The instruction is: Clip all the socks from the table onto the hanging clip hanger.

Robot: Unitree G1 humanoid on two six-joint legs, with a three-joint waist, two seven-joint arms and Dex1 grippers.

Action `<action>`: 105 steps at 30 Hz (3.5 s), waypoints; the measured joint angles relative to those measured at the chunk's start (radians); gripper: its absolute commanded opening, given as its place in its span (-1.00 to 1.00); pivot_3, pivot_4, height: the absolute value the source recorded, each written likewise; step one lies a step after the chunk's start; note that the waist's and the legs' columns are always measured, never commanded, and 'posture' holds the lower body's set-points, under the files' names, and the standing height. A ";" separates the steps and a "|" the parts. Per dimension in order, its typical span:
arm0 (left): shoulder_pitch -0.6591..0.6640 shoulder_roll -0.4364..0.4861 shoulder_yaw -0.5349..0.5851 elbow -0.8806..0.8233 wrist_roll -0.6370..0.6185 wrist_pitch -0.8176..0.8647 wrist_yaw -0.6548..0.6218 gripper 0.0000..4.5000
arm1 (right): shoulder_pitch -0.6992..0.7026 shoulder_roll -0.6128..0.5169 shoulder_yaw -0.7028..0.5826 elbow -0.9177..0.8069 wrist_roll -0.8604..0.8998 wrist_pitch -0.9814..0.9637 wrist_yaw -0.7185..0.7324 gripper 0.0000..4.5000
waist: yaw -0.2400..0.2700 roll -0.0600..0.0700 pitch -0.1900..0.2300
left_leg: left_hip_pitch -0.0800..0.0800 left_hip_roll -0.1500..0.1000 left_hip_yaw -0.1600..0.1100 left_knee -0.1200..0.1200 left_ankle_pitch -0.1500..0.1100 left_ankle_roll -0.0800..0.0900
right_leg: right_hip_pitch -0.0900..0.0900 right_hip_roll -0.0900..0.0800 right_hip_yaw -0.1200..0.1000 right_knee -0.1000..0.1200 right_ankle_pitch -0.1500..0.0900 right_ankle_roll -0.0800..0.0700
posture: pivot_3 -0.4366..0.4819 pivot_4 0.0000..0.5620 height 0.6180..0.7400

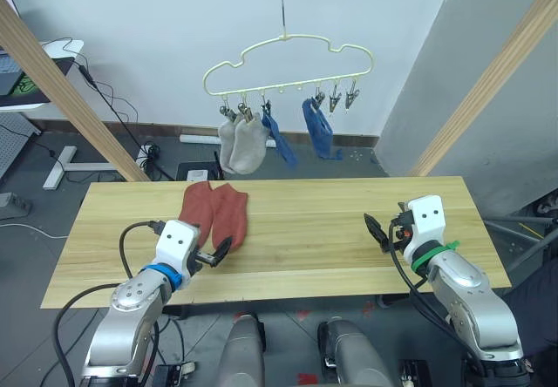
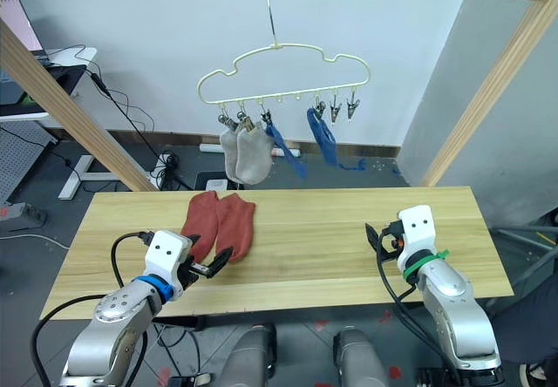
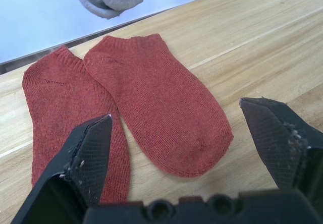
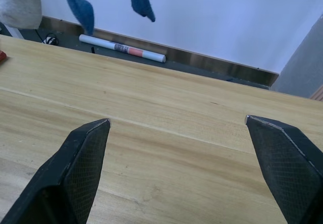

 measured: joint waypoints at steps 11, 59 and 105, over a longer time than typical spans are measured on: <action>-0.005 0.001 0.000 0.000 0.000 0.006 -0.001 1.00 | 0.000 0.001 0.000 0.000 -0.006 0.000 0.000 0.99 | 0.000 0.000 0.000 | 0.000 0.000 0.000 0.000 0.000 0.000 | 0.000 0.000 0.000 0.000 0.000 0.000 | 0.03 -0.17 1.00; -0.305 -0.031 0.060 -0.121 -0.330 -0.006 -0.170 1.00 | -0.624 0.242 0.059 0.469 -0.068 -0.235 -0.138 0.04 | -0.002 0.000 0.000 | 0.001 0.000 -0.001 0.000 0.000 0.001 | 0.001 0.002 0.000 0.000 0.003 -0.003 | 0.07 -0.06 1.00; -0.287 -0.031 0.063 -0.153 -0.335 0.002 -0.146 1.00 | -0.968 0.317 -0.059 1.023 -0.081 -0.479 -0.278 0.04 | 0.000 0.002 0.002 | -0.001 0.001 0.000 -0.002 0.000 0.001 | -0.001 0.001 -0.001 -0.001 0.004 -0.004 | 0.11 -0.09 1.00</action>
